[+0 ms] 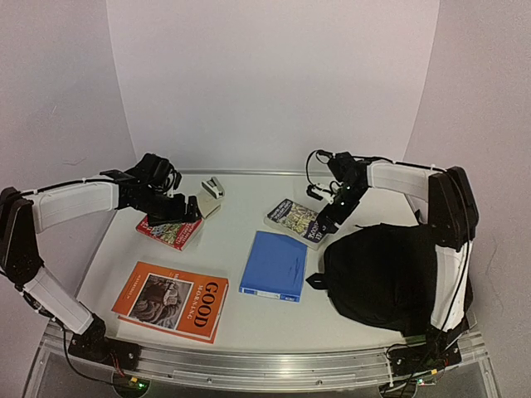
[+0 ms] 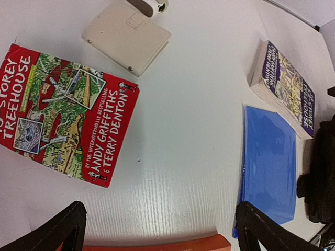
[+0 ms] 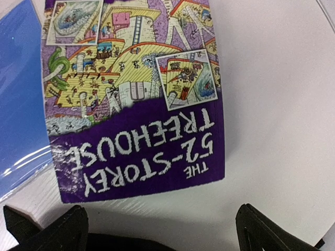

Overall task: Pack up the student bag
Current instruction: Move the book to the center of the board.

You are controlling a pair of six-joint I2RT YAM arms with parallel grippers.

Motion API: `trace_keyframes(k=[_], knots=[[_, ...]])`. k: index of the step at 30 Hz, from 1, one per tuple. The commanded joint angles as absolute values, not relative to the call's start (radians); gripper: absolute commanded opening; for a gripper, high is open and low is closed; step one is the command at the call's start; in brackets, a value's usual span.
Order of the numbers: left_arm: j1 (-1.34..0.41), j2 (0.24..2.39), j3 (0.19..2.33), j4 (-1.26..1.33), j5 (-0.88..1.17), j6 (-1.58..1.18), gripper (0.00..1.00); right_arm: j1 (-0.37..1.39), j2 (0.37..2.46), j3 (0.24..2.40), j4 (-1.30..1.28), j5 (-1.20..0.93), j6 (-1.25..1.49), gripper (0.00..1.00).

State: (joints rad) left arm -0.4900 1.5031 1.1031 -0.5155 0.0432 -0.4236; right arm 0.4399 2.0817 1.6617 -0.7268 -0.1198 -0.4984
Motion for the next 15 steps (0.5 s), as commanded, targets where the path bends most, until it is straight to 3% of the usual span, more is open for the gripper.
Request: trace_keyframes(k=[1, 15], knots=[[-0.492, 1.463, 1.096, -0.477, 0.108, -0.425, 1.00, 0.399, 2.171, 1.750, -0.768, -0.162, -0.585, 0.98], [-0.493, 1.430, 1.067, -0.437, 0.179, -0.430, 1.00, 0.417, 2.342, 1.833, -0.974, -0.474, -0.702, 0.98]])
